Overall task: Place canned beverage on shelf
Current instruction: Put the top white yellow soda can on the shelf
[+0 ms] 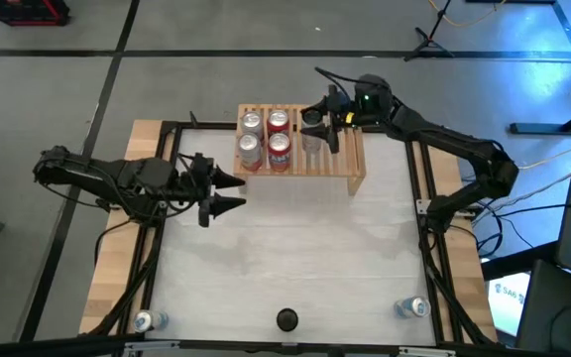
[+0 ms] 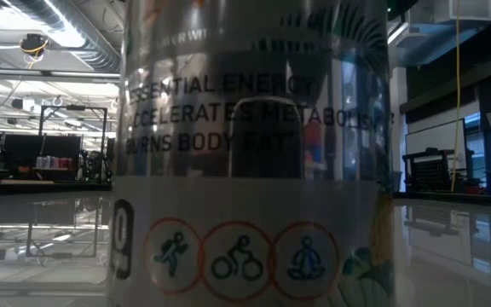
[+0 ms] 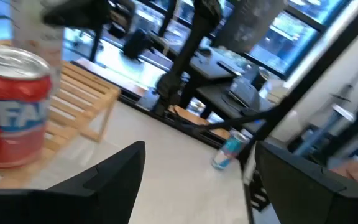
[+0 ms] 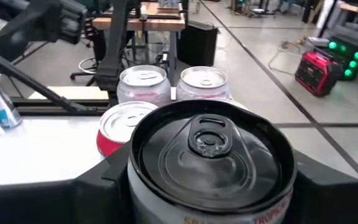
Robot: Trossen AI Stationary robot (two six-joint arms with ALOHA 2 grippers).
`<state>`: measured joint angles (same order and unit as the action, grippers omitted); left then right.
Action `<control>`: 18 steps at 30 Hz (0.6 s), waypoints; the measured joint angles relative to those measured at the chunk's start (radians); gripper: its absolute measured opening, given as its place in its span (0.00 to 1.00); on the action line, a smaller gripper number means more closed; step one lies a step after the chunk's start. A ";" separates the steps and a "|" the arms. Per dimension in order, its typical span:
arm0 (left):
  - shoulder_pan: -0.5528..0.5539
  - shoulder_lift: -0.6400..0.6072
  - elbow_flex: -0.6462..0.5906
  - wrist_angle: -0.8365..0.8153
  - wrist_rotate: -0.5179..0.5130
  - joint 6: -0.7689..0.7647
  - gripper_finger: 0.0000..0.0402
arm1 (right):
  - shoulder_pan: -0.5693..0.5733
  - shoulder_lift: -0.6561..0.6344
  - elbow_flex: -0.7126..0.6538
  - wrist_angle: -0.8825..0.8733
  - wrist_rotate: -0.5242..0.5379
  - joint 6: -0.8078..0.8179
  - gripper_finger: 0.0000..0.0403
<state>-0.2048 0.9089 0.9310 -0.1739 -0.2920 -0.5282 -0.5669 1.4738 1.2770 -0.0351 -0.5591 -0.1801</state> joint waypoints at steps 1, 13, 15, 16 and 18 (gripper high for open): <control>0.000 0.000 0.000 0.001 -0.021 0.000 0.75 | -0.005 0.008 0.000 0.017 -0.011 -0.004 0.56; 0.000 0.000 0.000 0.002 -0.103 0.012 0.75 | -0.003 0.075 0.000 0.064 -0.048 -0.008 0.56; 0.000 0.000 0.000 0.002 -0.131 0.018 0.75 | -0.003 0.082 0.000 0.070 -0.049 -0.008 0.56; 0.000 0.000 0.000 0.002 -0.140 0.018 0.75 | -0.003 0.082 0.000 0.068 -0.049 -0.008 0.56; 0.000 0.000 0.000 0.002 -0.143 0.017 0.75 | -0.003 0.085 0.000 0.075 -0.053 -0.008 0.56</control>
<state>-0.2047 0.9089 0.9310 -0.1717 -0.4347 -0.5110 -0.5701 1.5586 1.2771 0.0401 -0.6118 -0.1880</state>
